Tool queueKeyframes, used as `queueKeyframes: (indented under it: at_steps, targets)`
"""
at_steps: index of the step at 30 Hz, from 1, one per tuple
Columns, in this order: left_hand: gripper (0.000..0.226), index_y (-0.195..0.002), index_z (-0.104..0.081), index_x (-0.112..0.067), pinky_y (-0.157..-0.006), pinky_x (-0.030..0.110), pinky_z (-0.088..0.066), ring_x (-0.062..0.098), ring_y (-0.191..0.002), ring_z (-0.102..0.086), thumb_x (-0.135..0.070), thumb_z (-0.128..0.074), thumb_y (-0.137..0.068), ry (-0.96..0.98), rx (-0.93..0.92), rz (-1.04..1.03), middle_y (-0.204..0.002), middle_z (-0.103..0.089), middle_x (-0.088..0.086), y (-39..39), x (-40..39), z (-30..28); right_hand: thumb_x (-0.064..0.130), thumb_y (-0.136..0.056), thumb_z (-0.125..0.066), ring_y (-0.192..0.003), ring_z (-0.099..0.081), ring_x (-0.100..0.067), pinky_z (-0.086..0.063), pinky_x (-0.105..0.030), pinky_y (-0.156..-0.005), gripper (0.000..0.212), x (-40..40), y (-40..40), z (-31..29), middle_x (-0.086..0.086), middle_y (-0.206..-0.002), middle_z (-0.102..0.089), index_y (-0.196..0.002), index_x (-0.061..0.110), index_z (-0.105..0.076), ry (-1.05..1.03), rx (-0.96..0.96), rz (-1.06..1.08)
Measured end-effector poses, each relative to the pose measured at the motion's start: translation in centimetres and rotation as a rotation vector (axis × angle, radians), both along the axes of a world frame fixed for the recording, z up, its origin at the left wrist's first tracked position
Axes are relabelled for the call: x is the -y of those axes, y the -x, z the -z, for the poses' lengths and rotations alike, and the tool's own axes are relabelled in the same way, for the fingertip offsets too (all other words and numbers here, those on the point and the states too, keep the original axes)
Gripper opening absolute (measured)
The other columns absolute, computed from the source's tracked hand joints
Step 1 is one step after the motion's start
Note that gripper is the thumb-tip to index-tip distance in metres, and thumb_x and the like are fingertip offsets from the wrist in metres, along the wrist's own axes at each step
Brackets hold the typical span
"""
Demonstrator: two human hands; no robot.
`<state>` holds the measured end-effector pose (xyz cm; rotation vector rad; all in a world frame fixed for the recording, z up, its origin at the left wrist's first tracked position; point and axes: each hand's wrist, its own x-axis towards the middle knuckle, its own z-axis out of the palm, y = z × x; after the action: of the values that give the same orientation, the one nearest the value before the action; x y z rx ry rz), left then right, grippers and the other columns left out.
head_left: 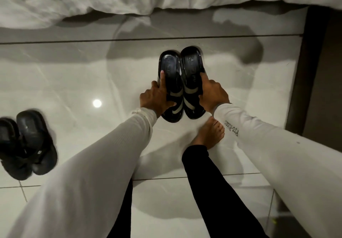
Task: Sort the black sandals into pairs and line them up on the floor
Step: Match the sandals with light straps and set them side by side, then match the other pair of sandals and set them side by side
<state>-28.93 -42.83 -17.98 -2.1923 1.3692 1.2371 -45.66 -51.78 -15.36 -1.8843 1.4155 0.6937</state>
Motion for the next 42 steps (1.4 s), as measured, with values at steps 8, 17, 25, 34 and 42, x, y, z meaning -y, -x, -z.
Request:
queueKeyframes:
  at_steps: [8, 17, 25, 34, 42]
  targets:
    - [0.106, -0.160, 0.004, -0.018, -0.111, 0.055, -0.031, 0.037, -0.150, -0.019, -0.074, -0.046, -0.084, 0.017, 0.120, 0.201, -0.166, -0.008, 0.017, -4.5, -10.1, -4.1, 0.036, -0.082, -0.070, -0.146, -0.026, -0.038, -0.028, -0.051, -0.117, 0.095, -6.8, -4.1, -3.2, -0.023, -0.157, -0.027, -0.156, 0.011, -0.015, 0.079, -0.112, -0.269]
    - [0.106, -0.160, 0.004, -0.022, -0.113, 0.055, -0.026, 0.036, -0.152, -0.013, -0.079, -0.042, -0.082, -0.012, 0.208, 0.020, -0.167, -0.004, 0.013, -16.7, -24.2, -7.8, 0.054, -0.085, -0.061, -0.152, -0.011, -0.036, -0.014, -0.053, -0.123, 0.098, -17.3, -17.8, -4.7, -0.020, -0.163, -0.012, -0.157, 0.017, -0.006, 0.044, -0.092, -0.522]
    - [0.108, -0.160, 0.000, -0.022, -0.113, 0.058, -0.029, 0.037, -0.151, -0.017, -0.081, -0.041, -0.080, -0.036, 0.231, -0.099, -0.166, -0.009, 0.015, -27.2, -35.2, -7.2, 0.053, -0.086, -0.061, -0.153, -0.009, -0.034, -0.014, -0.050, -0.123, 0.098, -26.3, -30.6, -3.8, -0.018, -0.165, -0.010, -0.157, 0.018, -0.005, -0.003, -0.079, -0.648]
    - [0.087, -0.153, -0.028, -0.015, -0.100, 0.048, -0.045, 0.036, -0.128, -0.051, -0.054, -0.064, -0.084, -0.123, 0.207, -0.119, -0.154, -0.035, 0.015, -40.0, -44.4, -5.4, 0.041, -0.084, -0.069, -0.129, -0.051, -0.038, -0.045, -0.046, -0.105, 0.086, -36.0, -41.9, -0.3, -0.021, -0.141, -0.051, -0.152, 0.018, -0.021, -0.352, -0.099, -0.579]
    - [0.031, -0.129, -0.057, -0.018, -0.084, 0.042, -0.054, 0.034, -0.105, -0.067, -0.020, -0.053, -0.098, -0.160, 0.118, -0.100, -0.126, -0.055, 0.009, -41.8, -46.8, -1.7, 0.027, -0.085, -0.066, -0.120, -0.058, -0.042, -0.049, -0.047, -0.102, 0.075, -42.7, -45.6, 3.8, -0.020, -0.134, -0.057, -0.150, 0.025, -0.027, -0.466, -0.069, -0.555]
